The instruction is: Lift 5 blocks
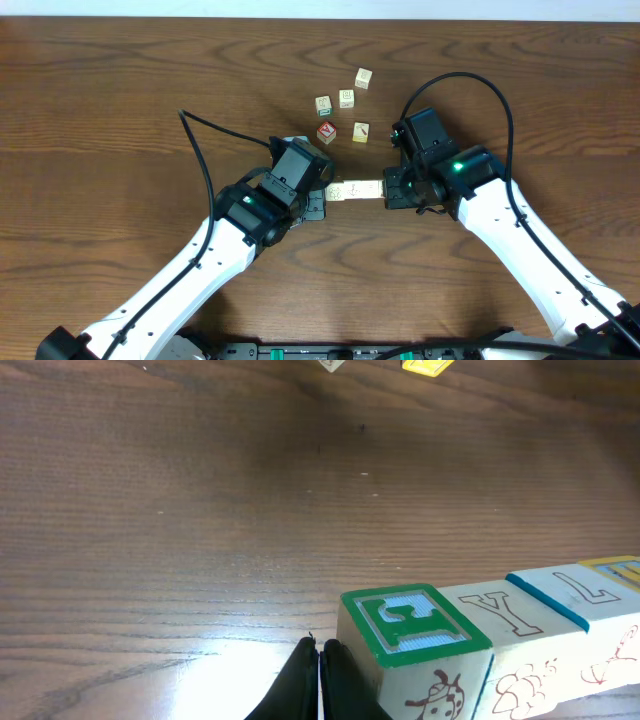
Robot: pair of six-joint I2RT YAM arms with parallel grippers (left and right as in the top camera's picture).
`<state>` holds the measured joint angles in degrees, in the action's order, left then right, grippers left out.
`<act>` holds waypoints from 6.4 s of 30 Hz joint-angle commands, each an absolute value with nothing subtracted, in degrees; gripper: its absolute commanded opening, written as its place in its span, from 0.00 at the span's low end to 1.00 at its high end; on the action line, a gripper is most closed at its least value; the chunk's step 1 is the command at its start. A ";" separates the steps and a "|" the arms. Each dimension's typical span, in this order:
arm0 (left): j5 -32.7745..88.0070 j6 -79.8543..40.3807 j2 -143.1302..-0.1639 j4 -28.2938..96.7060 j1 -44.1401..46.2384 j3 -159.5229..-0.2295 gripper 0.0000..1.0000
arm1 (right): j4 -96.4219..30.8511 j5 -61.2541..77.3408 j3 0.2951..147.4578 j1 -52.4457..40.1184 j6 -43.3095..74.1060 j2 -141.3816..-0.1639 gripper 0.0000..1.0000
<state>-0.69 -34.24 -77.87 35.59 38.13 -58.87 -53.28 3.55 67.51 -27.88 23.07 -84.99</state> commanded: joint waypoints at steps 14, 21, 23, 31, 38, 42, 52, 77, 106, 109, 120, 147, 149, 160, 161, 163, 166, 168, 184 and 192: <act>16.01 -35.44 -83.59 26.04 44.60 -63.96 0.07 | -51.18 30.52 67.13 -30.94 21.85 -86.35 0.01; 15.84 -35.44 -83.90 25.98 44.60 -63.96 0.08 | -49.91 30.59 65.41 -30.41 21.89 -86.41 0.01; 15.86 -35.44 -84.27 25.98 44.60 -63.96 0.07 | -49.25 31.20 64.75 -30.39 21.87 -86.41 0.01; 15.86 -35.66 -85.80 25.58 44.60 -63.96 0.07 | -47.07 31.81 62.72 -30.39 22.28 -86.43 0.01; 15.86 -35.68 -85.89 24.64 44.60 -63.48 0.07 | -46.19 31.90 62.48 -30.41 22.31 -87.05 0.01; 15.86 -35.97 -85.89 23.57 44.60 -61.89 0.07 | -45.56 32.03 62.43 -30.41 22.48 -87.42 0.01; 15.81 -36.91 -85.89 21.50 44.60 -59.77 0.07 | -44.34 31.94 62.43 -30.41 22.44 -88.44 0.01; 17.56 -37.15 -87.99 18.72 44.60 -59.77 0.07 | -41.10 38.50 62.43 -30.41 22.48 -90.89 0.01; 18.90 -37.45 -88.86 15.46 44.60 -59.77 0.07 | -31.57 45.17 59.05 -30.41 25.52 -91.11 0.01; 19.79 -37.80 -90.02 14.79 44.60 -59.77 0.07 | -29.26 46.00 57.65 -30.41 26.20 -91.11 0.01; 23.68 -38.04 -90.72 11.57 44.71 -59.77 0.07 | -27.24 51.24 57.52 -30.41 26.35 -91.09 0.01; 24.93 -36.67 -90.72 13.39 45.10 -59.70 0.07 | -28.03 53.01 57.52 -30.41 27.18 -91.09 0.01; 24.93 -36.67 -90.72 13.37 45.25 -59.68 0.07 | -28.58 53.04 57.52 -30.41 27.18 -91.09 0.01; 26.94 -36.16 -90.72 12.49 45.36 -59.66 0.07 | -28.71 54.33 57.52 -30.41 26.94 -91.07 0.01; 27.42 -35.81 -90.72 12.34 45.36 -59.66 0.07 | -28.71 54.30 57.52 -30.41 26.92 -91.07 0.01; 28.10 -35.62 -90.72 12.05 45.36 -59.66 0.07 | -28.71 54.33 57.52 -30.41 26.92 -91.07 0.01; 28.12 -35.62 -90.72 12.05 45.36 -59.66 0.07 | -28.73 54.33 57.52 -30.41 26.94 -91.07 0.01; 28.42 -35.55 -90.72 11.99 45.36 -59.66 0.07 | -28.71 54.33 57.52 -30.41 26.94 -91.07 0.01; 32.29 -34.00 -92.58 10.07 45.34 -59.35 0.07 | -28.71 54.76 57.52 -30.41 26.92 -91.07 0.01; 33.47 -33.80 -94.37 9.78 45.36 -59.33 0.07 | -28.73 54.76 57.52 -30.39 26.50 -91.07 0.01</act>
